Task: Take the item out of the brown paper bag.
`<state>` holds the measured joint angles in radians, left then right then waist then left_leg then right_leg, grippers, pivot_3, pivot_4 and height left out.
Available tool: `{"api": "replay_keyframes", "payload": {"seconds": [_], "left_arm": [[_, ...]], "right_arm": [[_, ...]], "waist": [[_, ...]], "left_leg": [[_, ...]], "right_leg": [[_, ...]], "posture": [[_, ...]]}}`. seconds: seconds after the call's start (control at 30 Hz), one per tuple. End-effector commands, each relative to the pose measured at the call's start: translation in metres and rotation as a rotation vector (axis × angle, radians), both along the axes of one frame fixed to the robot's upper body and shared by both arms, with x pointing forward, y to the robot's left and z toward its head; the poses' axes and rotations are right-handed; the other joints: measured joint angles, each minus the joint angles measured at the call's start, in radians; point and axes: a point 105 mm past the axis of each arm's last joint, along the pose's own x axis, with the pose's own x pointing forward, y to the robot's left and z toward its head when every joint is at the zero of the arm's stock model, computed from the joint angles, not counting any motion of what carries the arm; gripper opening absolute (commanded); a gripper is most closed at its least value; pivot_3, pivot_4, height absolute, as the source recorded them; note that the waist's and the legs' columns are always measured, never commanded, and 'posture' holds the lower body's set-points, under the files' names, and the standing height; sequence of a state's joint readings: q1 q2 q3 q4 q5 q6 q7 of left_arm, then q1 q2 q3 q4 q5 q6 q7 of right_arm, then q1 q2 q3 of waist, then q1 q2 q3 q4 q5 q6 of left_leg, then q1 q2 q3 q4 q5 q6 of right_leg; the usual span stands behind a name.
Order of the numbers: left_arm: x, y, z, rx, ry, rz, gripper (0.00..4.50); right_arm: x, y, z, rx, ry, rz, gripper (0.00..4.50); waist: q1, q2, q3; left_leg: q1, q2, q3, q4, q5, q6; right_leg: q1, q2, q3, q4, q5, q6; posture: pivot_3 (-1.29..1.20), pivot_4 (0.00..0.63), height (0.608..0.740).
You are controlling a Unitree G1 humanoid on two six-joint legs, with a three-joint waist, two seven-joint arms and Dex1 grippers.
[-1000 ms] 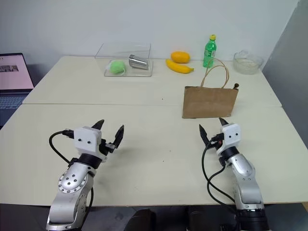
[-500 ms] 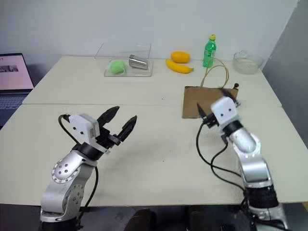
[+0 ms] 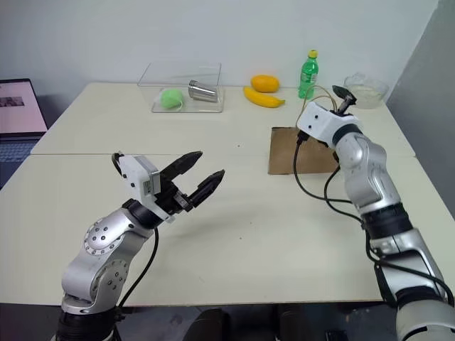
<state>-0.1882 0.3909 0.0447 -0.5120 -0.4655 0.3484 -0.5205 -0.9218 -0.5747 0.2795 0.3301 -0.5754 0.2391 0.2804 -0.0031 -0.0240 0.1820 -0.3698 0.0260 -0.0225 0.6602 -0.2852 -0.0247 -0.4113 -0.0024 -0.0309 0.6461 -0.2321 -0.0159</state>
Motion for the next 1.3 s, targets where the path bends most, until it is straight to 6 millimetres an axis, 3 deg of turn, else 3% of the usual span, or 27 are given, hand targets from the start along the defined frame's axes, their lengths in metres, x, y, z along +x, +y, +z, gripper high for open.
{"api": "replay_keyframes", "payload": {"seconds": [0.03,0.2,0.33,0.6,0.67,0.87,1.1,1.3], "left_arm": [[-0.006,-0.009,0.011,-0.004,-0.045,-0.036,3.52],[-0.007,-0.012,0.011,-0.009,-0.046,-0.04,3.52],[-0.007,-0.011,0.012,-0.027,-0.047,-0.035,3.56],[-0.019,-0.013,0.011,-0.054,-0.031,-0.079,3.56],[-0.026,-0.015,0.006,-0.038,-0.014,-0.11,3.56],[-0.034,-0.01,0.001,-0.035,0.015,-0.114,3.56],[-0.04,0.013,-0.014,-0.06,0.082,-0.003,3.56],[-0.049,0.019,-0.013,-0.073,0.08,0.031,3.56]], "right_arm": [[0.009,0.005,0.024,-0.064,-0.056,-0.003,4.5],[0.021,0.005,0.035,-0.103,-0.032,-0.016,4.5],[0.024,0.003,0.042,-0.101,-0.021,-0.018,3.34],[0.023,0.011,0.048,-0.103,-0.007,0.025,0.49],[0.023,0.014,0.05,-0.104,-0.006,0.04,0.02],[0.02,0.027,0.064,-0.1,-0.039,0.091,0.02],[0.018,0.056,0.088,-0.083,-0.09,0.17,0.02],[0.02,0.097,0.098,-0.044,-0.095,0.262,0.02]], "waist": [[0.0,0.0,0.0],[0.0,0.0,0.0],[0.0,0.0,0.0],[0.0,0.0,0.0],[0.0,0.0,0.0],[-0.001,0.0,0.0],[-0.007,0.0,0.0],[-0.008,0.001,0.0]], "left_leg": [[0.0,0.0,0.001,0.0,0.0,0.0],[-0.003,0.0,0.003,0.0,0.0,0.0],[-0.008,0.0,0.006,0.001,0.0,0.0],[-0.009,0.001,0.009,0.001,0.0,0.0],[-0.008,0.001,0.009,0.001,0.0,0.0],[-0.008,0.001,0.009,0.001,0.0,0.0],[-0.008,0.002,0.01,0.001,0.0,0.0],[-0.008,0.002,0.01,0.001,0.0,0.0]], "right_leg": [[0.0,0.0,0.001,0.0,0.0,0.0],[-0.004,-0.001,0.004,0.0,0.0,0.0],[-0.01,-0.001,0.007,0.002,0.003,-0.004],[-0.012,-0.001,0.01,0.001,0.004,-0.004],[-0.012,-0.001,0.011,0.001,0.004,-0.003],[-0.012,-0.001,0.012,0.002,0.004,-0.002],[-0.014,0.0,0.015,0.003,0.005,-0.003],[-0.015,0.0,0.016,0.003,0.005,-0.003]], "posture": [[0.0,0.15,0.74],[0.0,0.15,0.74],[0.0,0.15,0.74],[0.0,0.15,0.74],[0.0,0.15,0.74],[0.0,0.15,0.74],[0.0,0.15,0.74],[0.0,0.15,0.74]]}}
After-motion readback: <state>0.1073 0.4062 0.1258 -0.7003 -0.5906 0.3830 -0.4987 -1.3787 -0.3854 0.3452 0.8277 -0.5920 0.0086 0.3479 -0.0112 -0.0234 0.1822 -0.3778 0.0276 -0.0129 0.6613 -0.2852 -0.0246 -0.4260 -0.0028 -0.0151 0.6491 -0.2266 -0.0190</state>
